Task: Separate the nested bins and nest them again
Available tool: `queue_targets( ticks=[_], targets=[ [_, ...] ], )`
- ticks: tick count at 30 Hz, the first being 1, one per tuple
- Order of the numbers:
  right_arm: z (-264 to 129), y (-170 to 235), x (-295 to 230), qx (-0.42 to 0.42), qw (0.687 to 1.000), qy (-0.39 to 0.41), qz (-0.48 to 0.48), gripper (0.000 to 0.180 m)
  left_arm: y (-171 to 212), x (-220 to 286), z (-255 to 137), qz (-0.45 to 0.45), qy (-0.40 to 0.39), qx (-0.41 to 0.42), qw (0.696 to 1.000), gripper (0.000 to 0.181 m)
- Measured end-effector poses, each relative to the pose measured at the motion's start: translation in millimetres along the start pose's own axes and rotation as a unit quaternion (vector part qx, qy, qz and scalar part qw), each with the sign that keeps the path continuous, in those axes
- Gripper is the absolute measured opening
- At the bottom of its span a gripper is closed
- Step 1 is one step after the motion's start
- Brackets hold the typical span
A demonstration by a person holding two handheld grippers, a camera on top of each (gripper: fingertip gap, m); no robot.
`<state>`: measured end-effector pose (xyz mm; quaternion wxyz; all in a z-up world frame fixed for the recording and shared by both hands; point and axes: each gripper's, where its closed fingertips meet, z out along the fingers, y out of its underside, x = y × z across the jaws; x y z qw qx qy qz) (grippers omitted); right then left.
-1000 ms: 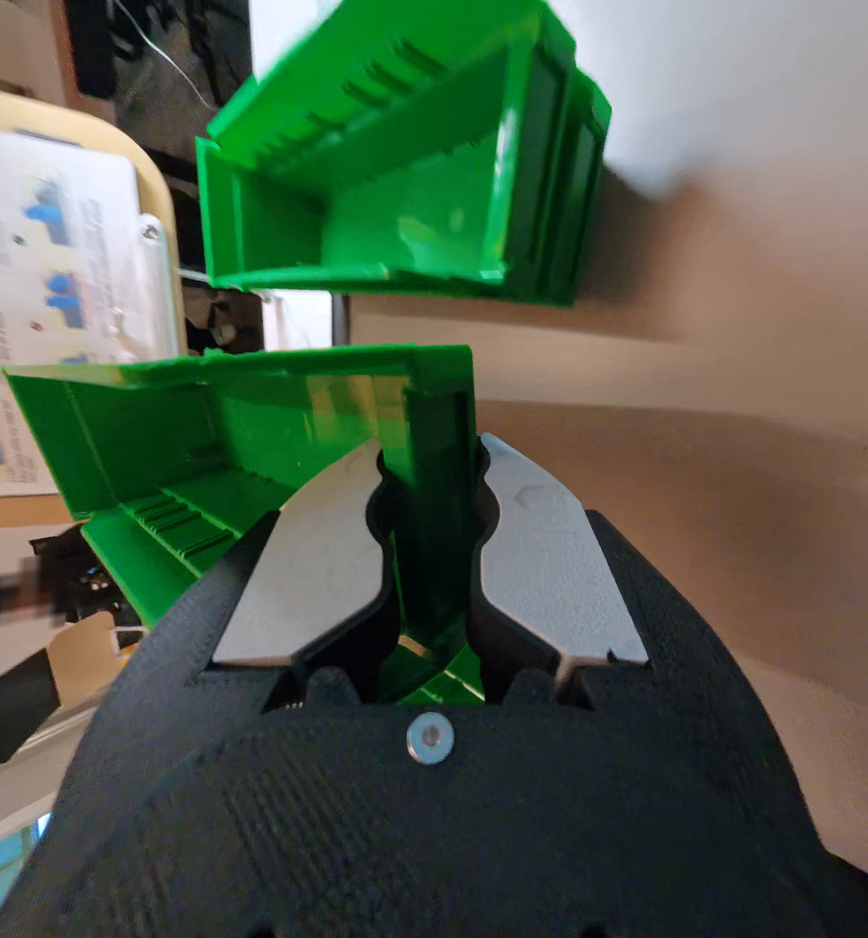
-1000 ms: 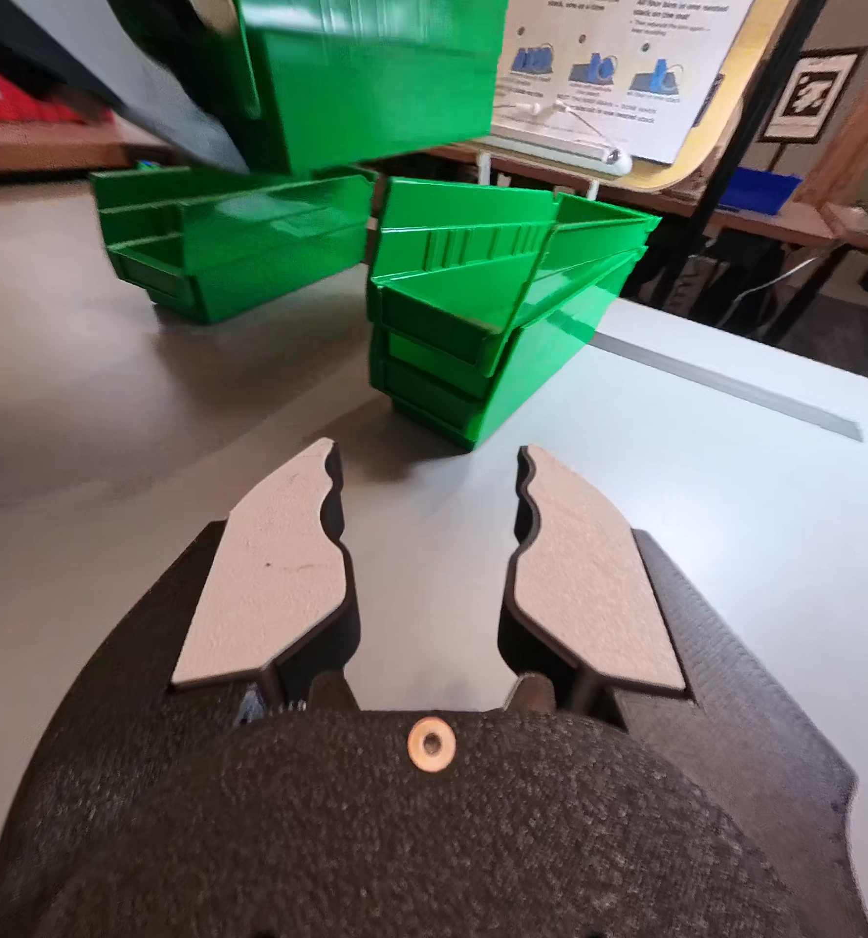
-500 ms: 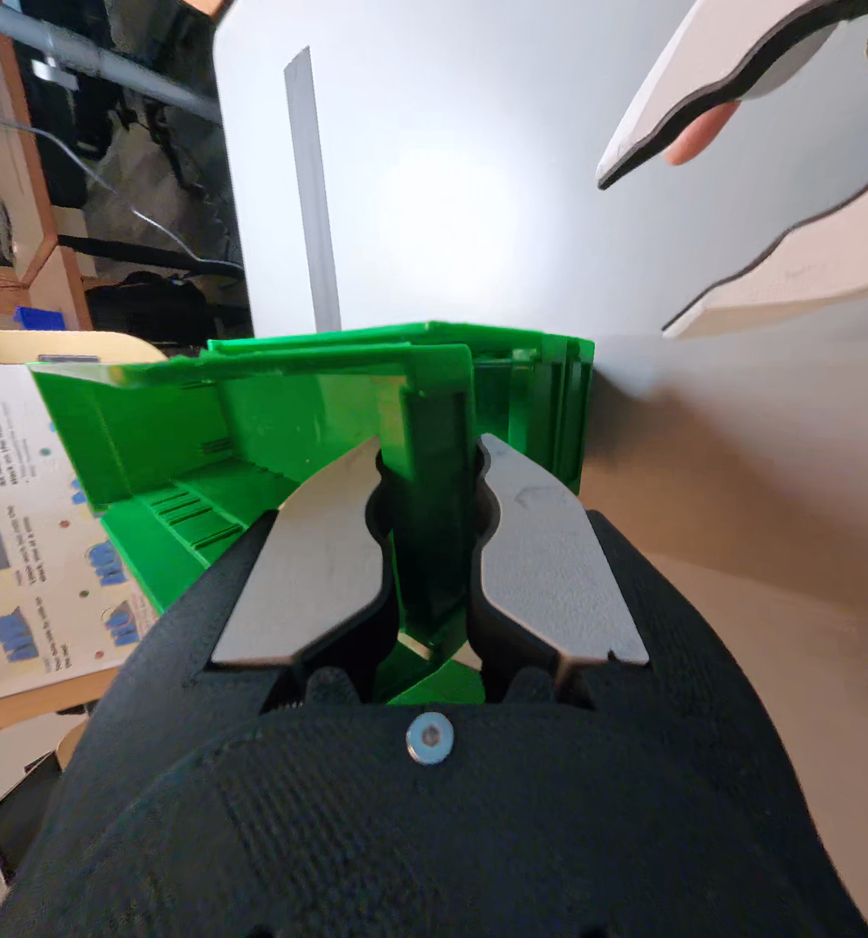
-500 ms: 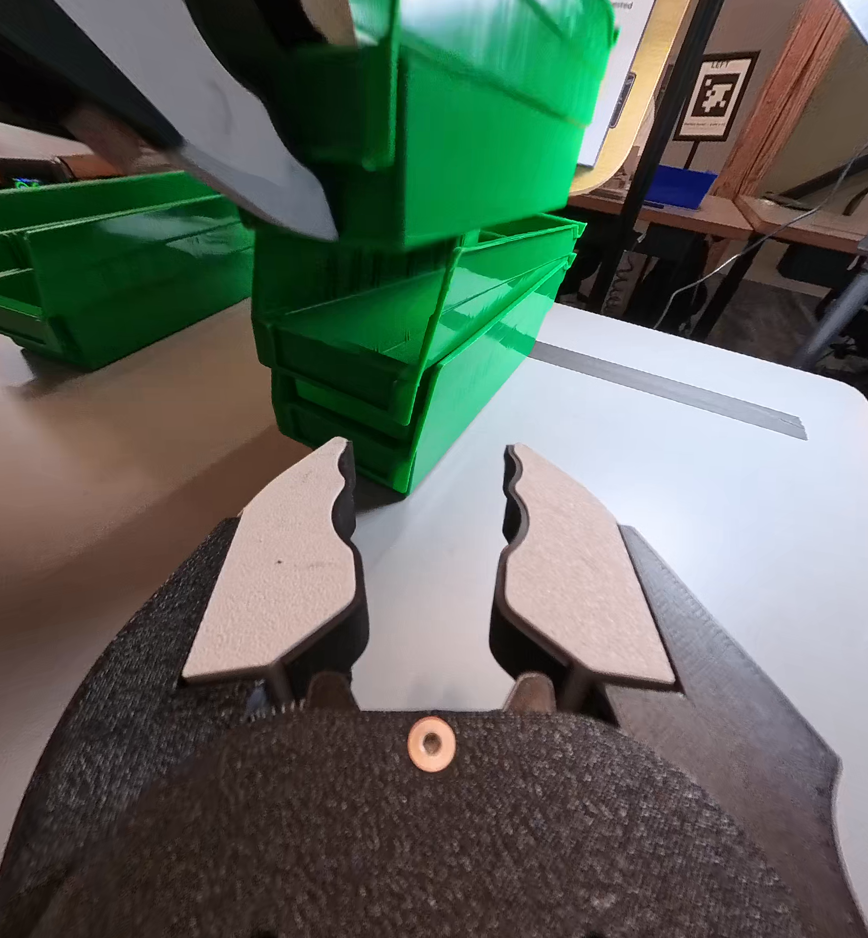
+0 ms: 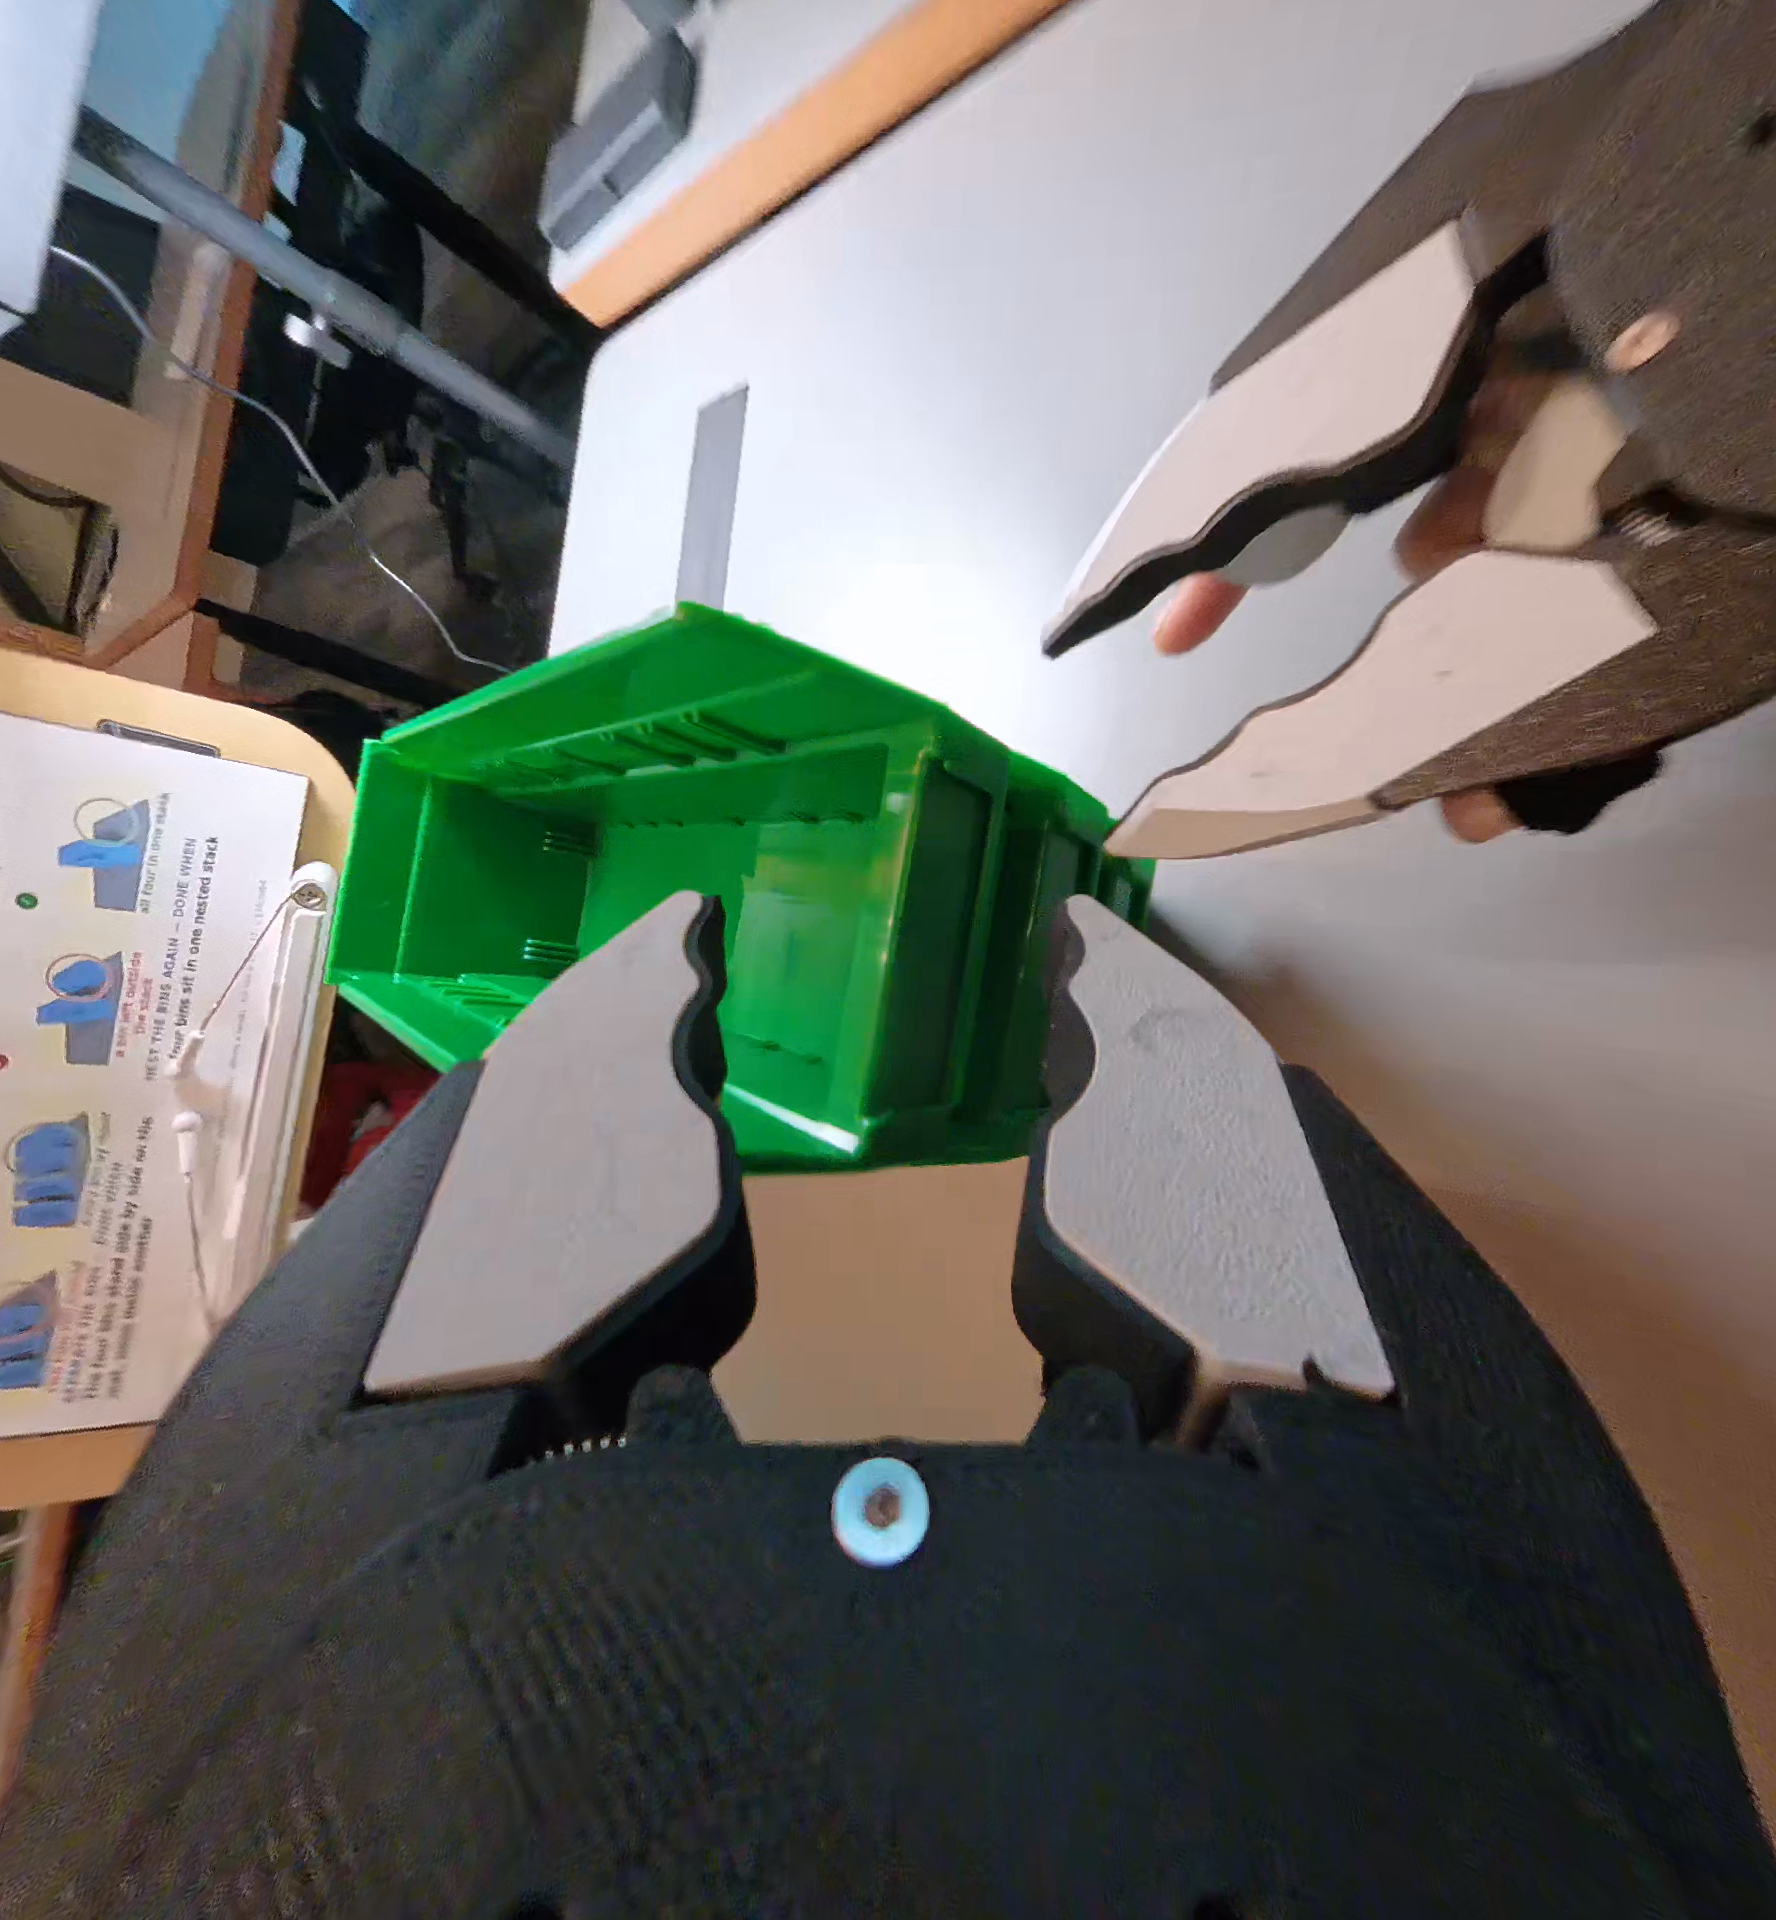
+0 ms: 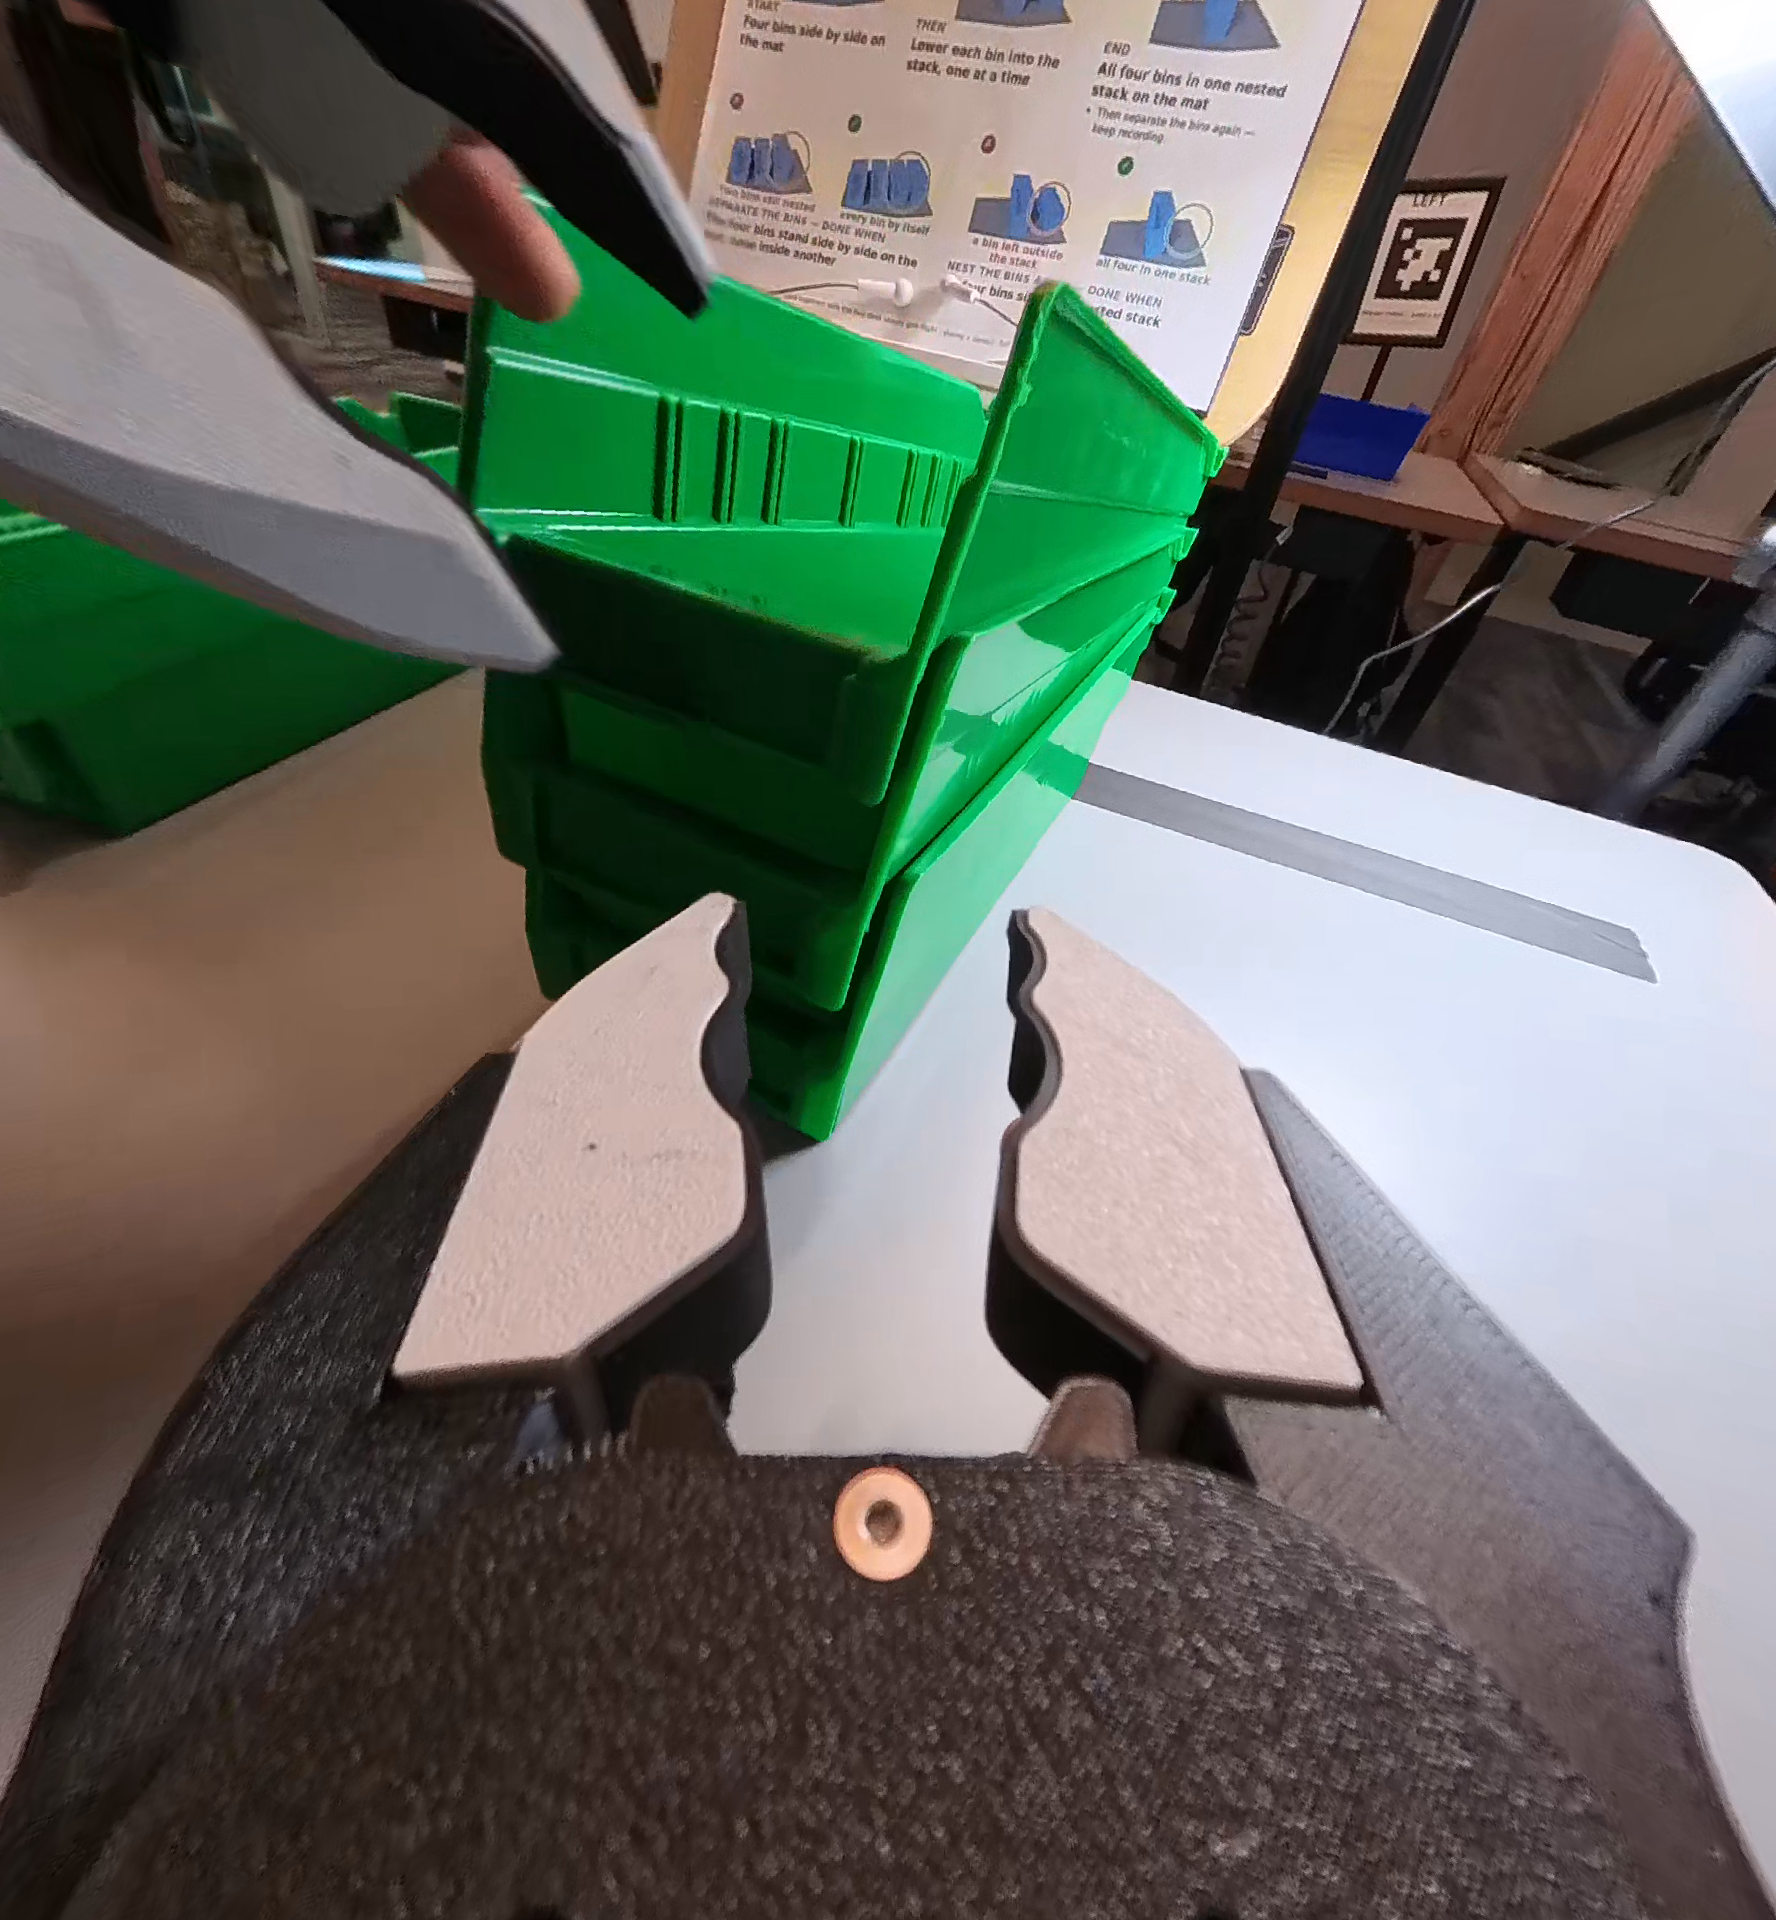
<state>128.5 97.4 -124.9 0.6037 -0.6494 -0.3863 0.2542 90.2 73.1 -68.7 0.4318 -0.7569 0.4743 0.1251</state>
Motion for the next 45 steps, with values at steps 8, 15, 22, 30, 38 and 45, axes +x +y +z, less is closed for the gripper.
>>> queue_targets(
  ticks=[8, 15, 22, 30, 38, 45],
  targets=[
    [19.4, -4.5, -1.5, -0.003, 1.0, -0.007, 0.01, 0.034, 26.8, -7.4, -43.3, -0.133, -0.021, 0.107, 0.985, 0.057],
    [30.3, -5.9, -2.0, -0.006, 1.0, -0.014, 0.011, 0.024, 73.2, 2.0, -64.5, -0.209, -0.035, 0.134, 0.968, 0.055],
    [35.8, -6.9, -8.1, -0.011, 0.999, -0.032, -0.005, 0.019, 123.1, 25.4, -77.2, -0.237, -0.043, 0.115, 0.964, 0.052],
    [42.4, -12.1, -35.2, 0.005, 0.996, -0.078, -0.047, 0.013, 164.3, 38.0, -89.3, -0.274, -0.054, 0.104, 0.954, 0.051],
    [33.1, -13.9, -53.8, 0.029, 0.989, -0.139, -0.052, 0.015, 178.6, 41.0, -92.0, -0.298, -0.058, 0.106, 0.947, 0.05],
    [20.3, -16.4, -82.7, 0.048, 0.975, -0.21, -0.056, 0.014, 179.7, 38.0, -96.4, -0.301, -0.07, 0.112, 0.944, 0.049]
  ],
)
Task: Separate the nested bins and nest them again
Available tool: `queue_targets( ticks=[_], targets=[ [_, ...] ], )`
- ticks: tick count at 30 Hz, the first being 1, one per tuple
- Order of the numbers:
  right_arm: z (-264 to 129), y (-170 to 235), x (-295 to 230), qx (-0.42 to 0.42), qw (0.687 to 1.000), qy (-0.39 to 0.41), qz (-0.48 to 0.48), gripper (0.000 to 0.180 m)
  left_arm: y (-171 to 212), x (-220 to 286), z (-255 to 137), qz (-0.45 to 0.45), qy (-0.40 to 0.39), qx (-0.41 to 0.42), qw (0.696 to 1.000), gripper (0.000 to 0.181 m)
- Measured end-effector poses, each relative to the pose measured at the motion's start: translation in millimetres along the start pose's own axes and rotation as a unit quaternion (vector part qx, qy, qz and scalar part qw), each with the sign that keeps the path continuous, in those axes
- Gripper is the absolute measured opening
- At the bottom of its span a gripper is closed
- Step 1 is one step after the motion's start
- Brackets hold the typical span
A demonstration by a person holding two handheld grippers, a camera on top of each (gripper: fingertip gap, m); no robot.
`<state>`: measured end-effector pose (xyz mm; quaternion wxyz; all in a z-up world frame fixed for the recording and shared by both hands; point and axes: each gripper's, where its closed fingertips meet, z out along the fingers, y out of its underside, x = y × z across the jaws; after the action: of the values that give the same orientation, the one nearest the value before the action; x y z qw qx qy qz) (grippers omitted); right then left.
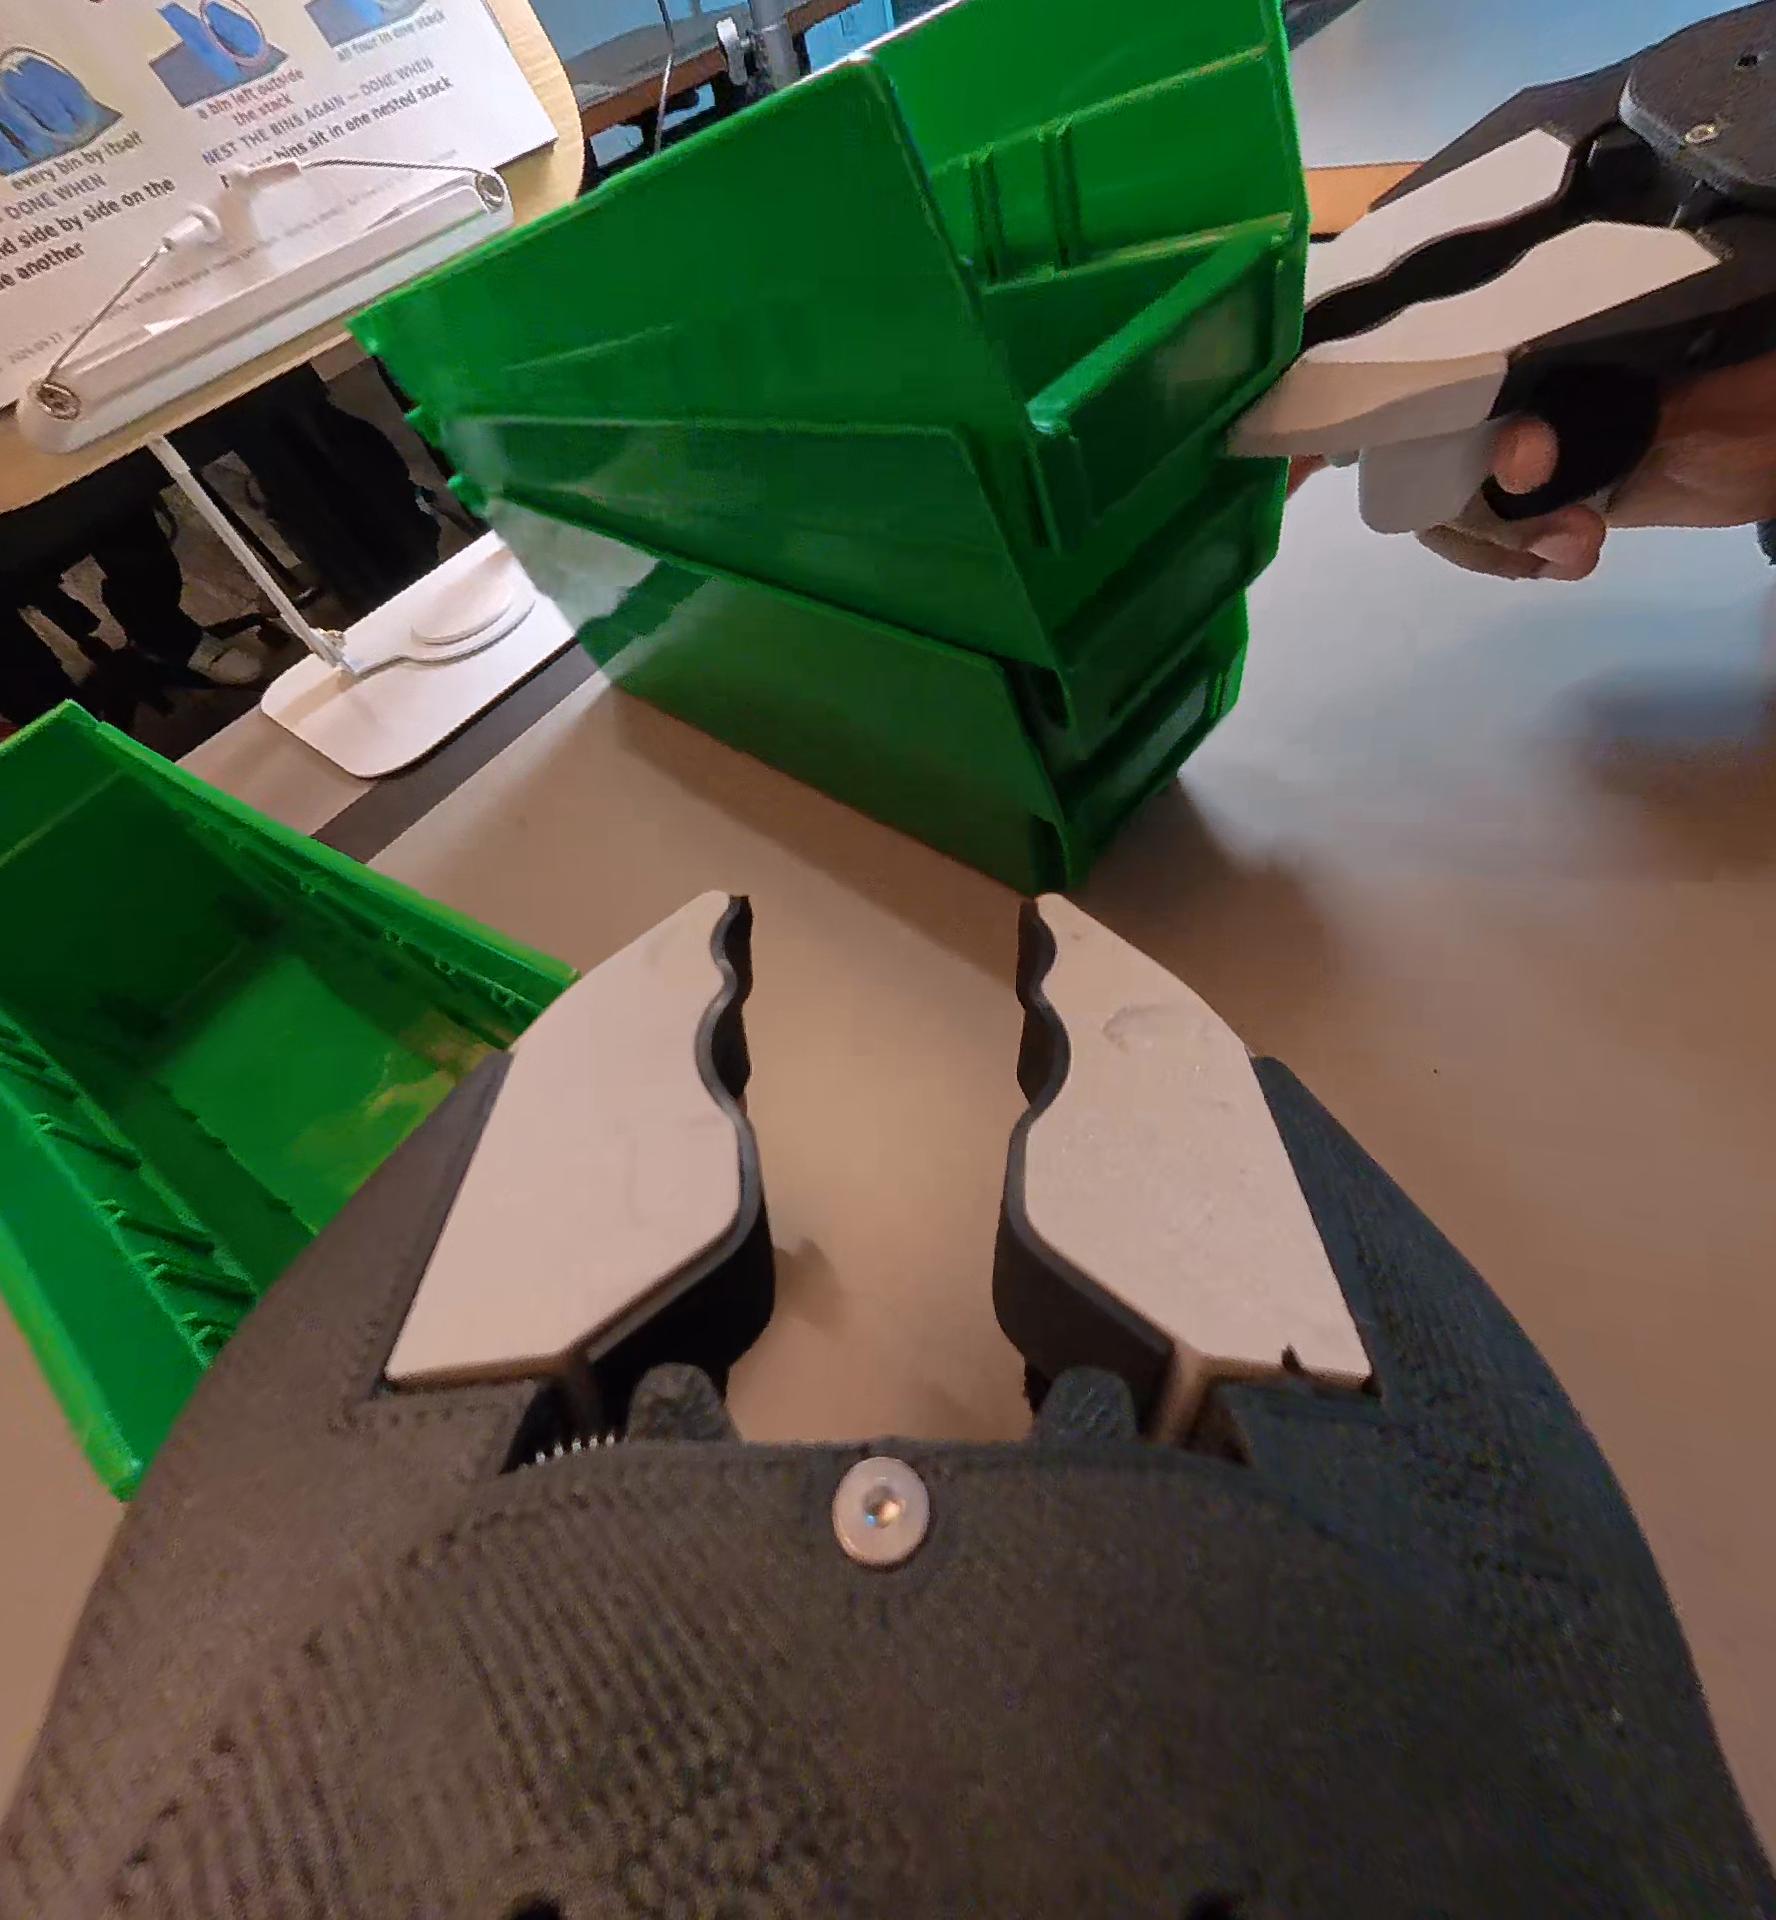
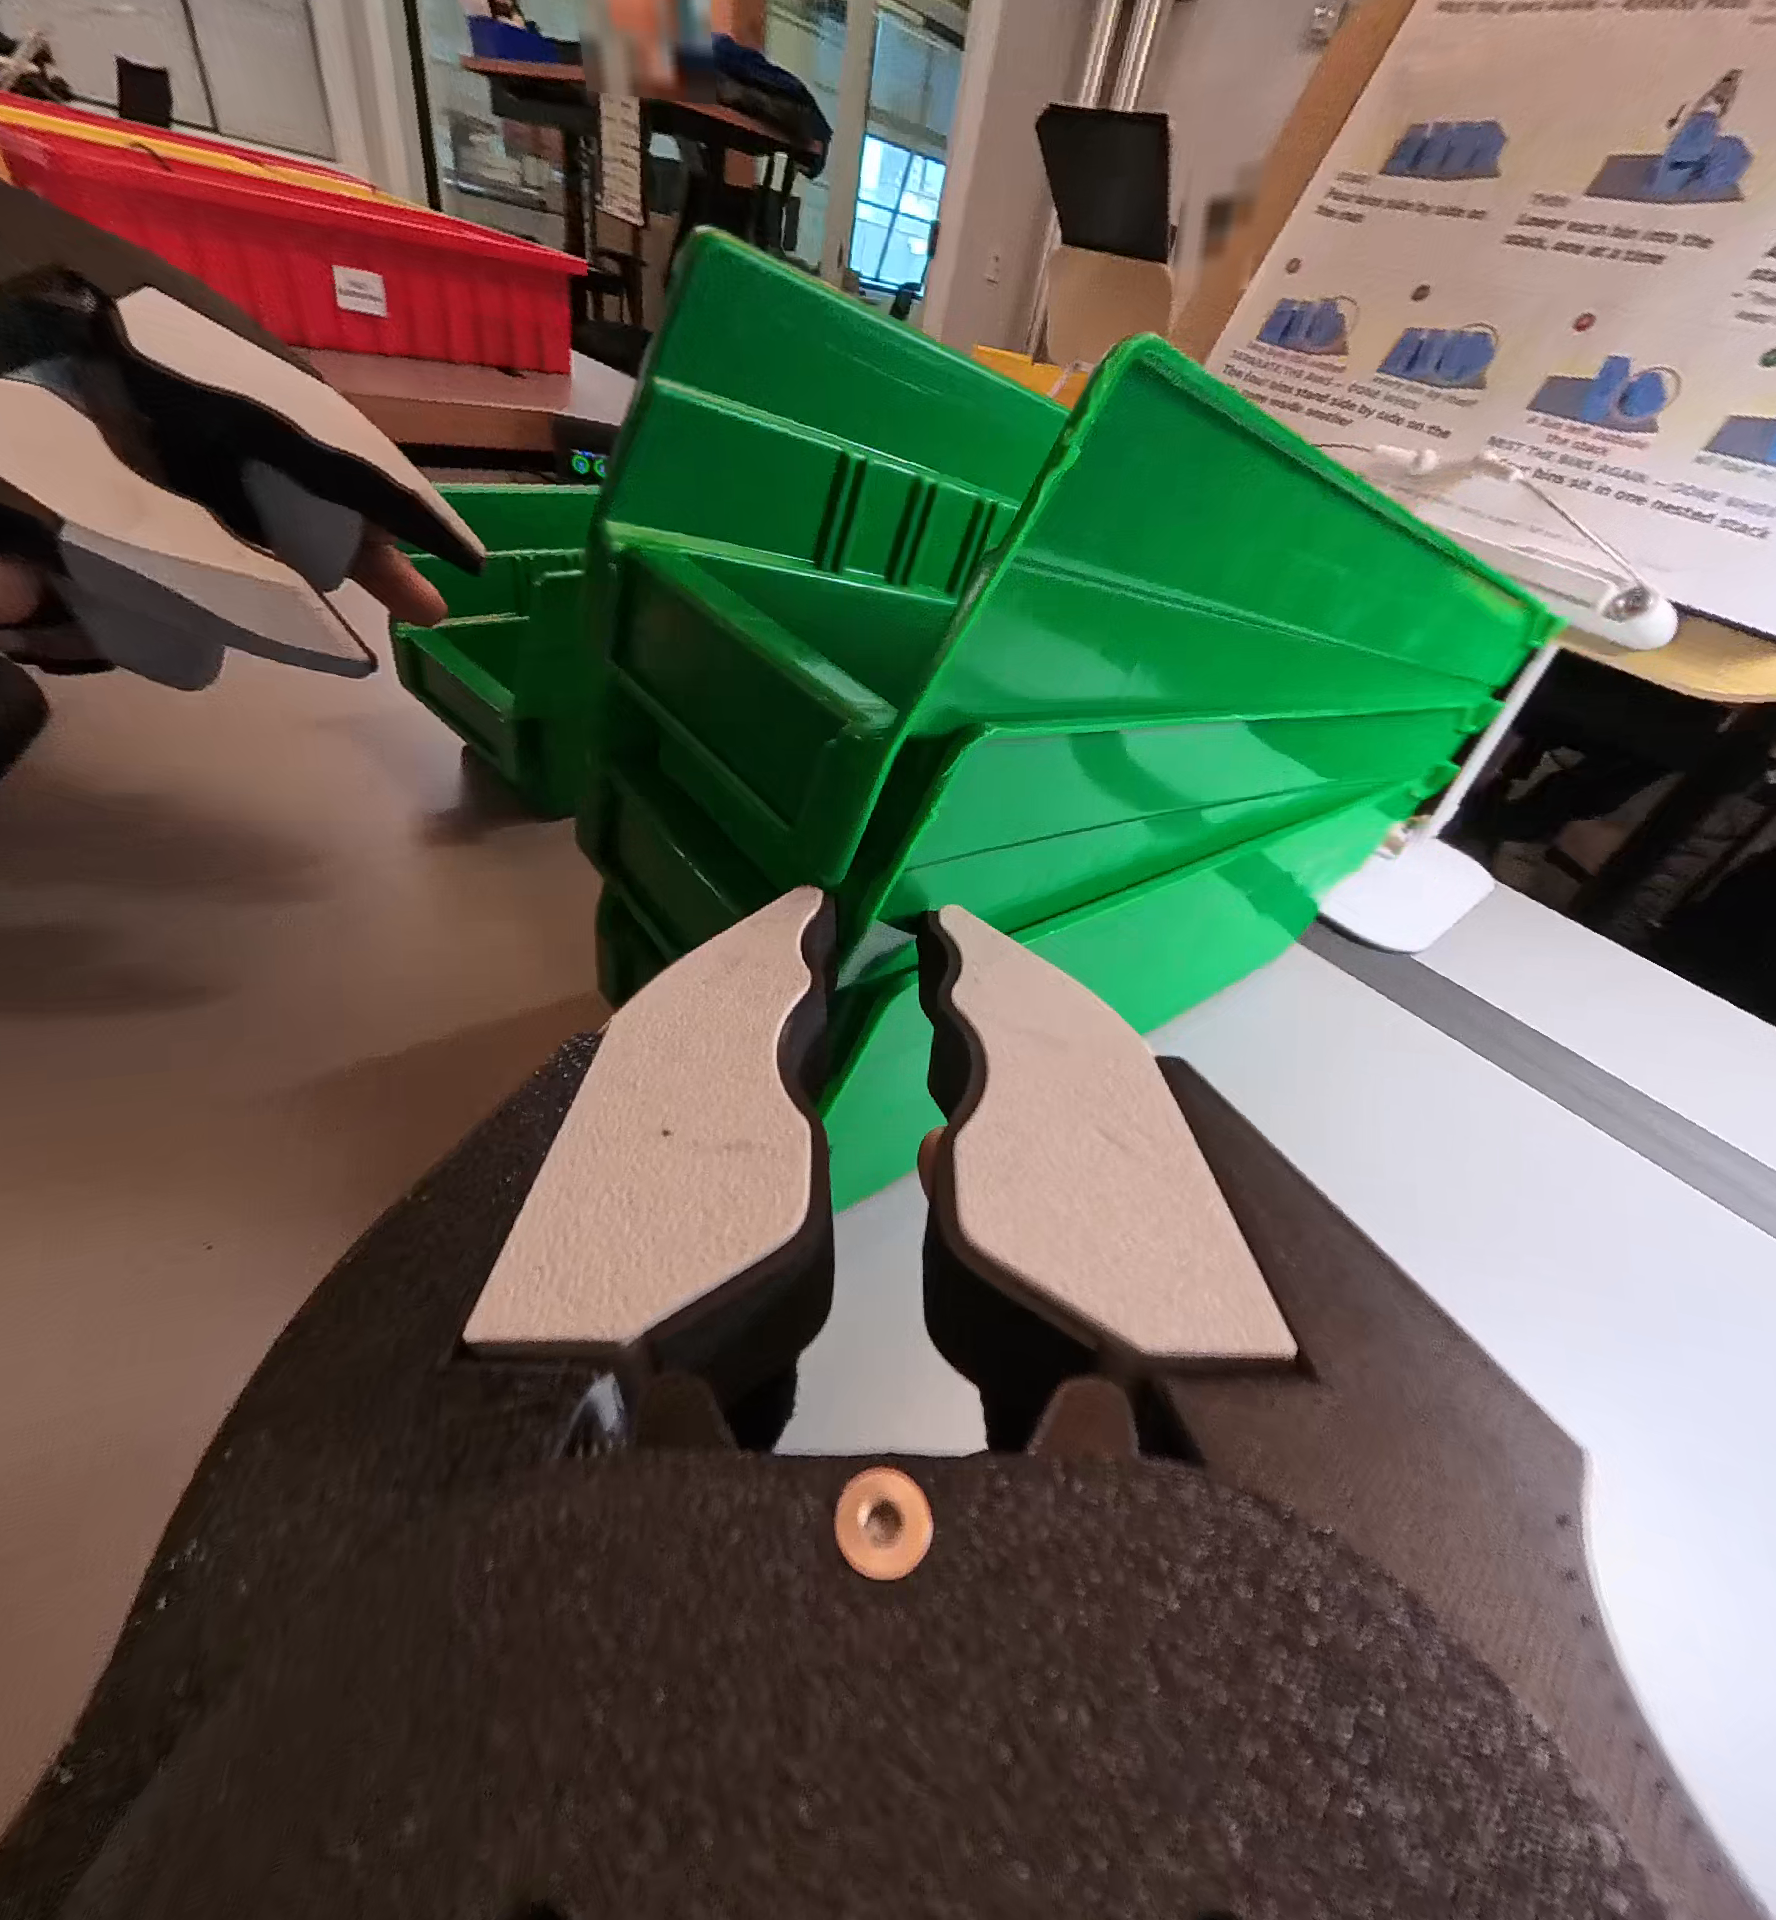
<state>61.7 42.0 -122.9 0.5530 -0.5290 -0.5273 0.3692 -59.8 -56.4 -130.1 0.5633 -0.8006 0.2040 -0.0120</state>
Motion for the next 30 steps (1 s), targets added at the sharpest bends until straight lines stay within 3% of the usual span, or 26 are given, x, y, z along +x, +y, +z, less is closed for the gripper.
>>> queue_targets(
  ticks=[16, 22, 30],
  targets=[
    [32.1, -5.4, -10.9, -0.044, 0.987, 0.152, 0.002, 0.006, 3.0, -10.9, -2.3, 0.002, -0.02, 0.002, 1.0, 0.049],
    [36.1, -8.8, -25.2, -0.041, 0.987, 0.153, 0.006, 0.007, -5.4, -3.0, 5.0, -0.002, -0.02, 0.03, 0.999, 0.043],
    [35.4, -7.2, -16.9, -0.039, 0.985, 0.166, -0.008, 0.007, -15.8, 2.2, 45.0, -0.009, -0.031, 0.02, 0.999, 0.034]
  ],
)
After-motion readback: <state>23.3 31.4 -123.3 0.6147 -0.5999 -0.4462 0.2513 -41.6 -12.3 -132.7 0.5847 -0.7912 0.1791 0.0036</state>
